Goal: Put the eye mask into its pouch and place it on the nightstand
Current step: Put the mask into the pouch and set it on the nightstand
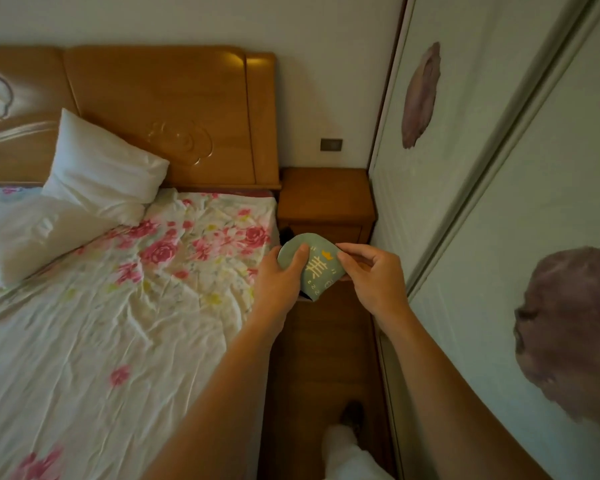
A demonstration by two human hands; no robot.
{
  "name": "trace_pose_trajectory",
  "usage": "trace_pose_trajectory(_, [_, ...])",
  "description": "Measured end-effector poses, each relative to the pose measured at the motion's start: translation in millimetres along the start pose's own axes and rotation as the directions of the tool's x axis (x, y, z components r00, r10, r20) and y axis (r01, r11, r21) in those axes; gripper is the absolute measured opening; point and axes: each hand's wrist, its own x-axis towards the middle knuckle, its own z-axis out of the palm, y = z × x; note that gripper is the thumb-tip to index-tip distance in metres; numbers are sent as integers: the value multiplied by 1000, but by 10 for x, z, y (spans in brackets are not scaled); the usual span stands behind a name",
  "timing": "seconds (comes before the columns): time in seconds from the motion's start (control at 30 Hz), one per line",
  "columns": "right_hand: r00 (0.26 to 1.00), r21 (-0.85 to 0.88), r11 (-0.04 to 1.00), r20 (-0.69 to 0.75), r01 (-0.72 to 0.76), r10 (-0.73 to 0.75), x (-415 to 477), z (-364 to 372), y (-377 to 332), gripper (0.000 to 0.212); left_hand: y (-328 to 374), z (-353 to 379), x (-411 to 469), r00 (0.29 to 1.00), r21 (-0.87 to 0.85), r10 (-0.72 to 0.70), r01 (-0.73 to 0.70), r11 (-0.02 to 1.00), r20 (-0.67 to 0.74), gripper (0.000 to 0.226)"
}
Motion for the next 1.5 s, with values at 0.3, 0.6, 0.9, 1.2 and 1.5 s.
trace_pose_trajectory(0.3, [993, 61, 997, 107, 36, -43, 1796, 87, 75, 20, 575, 411, 1375, 996, -23, 21, -23, 999, -84, 16])
trace_pose_trajectory(0.6, [984, 4, 1000, 175, 18, -18, 2843, 313, 361, 21, 577, 545, 2411, 992, 4, -51, 52, 999, -116, 36])
trace_pose_trajectory(0.9, [993, -111, 993, 118, 37, -24, 4378, 473, 436, 21, 815, 776, 4124, 1000, -61, -9, 9, 998, 0, 33])
trace_pose_trajectory(1.2, [999, -181, 983, 27, 36, -31, 5659, 873, 267, 21, 1192, 746, 5556, 997, -36, -33, 35, 999, 71, 25])
trace_pose_trajectory(1.5, [993, -189, 977, 36, -100, 108, 6612, 840, 849, 21, 967, 1205, 6594, 992, 83, -89, 82, 993, 90, 24])
